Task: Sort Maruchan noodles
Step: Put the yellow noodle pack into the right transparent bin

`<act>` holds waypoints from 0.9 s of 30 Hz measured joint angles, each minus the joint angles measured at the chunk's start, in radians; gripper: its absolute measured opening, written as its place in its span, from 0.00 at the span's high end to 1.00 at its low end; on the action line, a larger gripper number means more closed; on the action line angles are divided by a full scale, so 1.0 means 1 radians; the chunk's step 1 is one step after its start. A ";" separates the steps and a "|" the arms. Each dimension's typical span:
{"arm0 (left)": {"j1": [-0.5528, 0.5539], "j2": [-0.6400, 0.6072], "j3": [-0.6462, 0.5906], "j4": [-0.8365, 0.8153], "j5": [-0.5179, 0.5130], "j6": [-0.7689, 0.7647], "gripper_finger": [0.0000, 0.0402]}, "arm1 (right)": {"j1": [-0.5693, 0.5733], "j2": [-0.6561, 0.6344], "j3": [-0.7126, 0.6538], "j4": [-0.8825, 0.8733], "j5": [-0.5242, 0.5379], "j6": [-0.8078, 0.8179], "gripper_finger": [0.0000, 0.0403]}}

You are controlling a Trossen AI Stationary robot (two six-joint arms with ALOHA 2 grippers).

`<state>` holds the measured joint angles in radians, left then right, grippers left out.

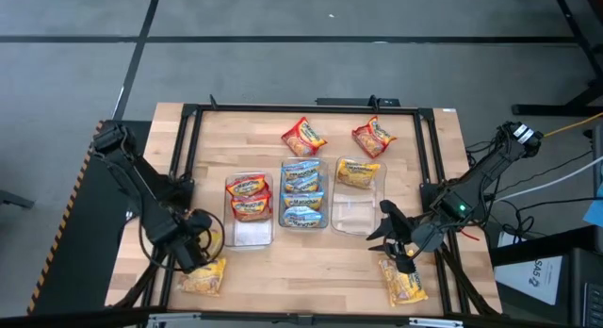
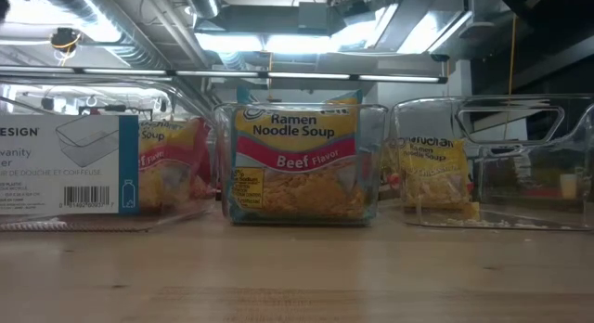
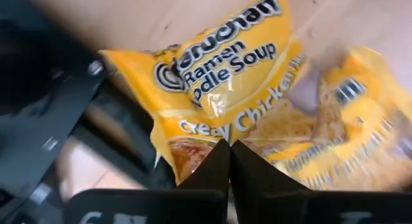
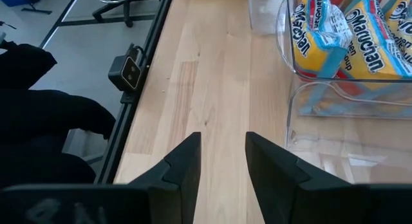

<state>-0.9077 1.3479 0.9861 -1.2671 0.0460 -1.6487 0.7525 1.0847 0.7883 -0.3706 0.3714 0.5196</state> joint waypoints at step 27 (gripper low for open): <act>0.185 0.165 0.554 0.088 -0.784 0.786 1.00 | -0.241 0.162 0.010 0.711 -0.384 0.157 0.61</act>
<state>-0.7227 1.5130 1.5398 -1.1788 -0.7384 -0.8630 0.5111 1.2466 0.7986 0.3404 -0.0122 0.6766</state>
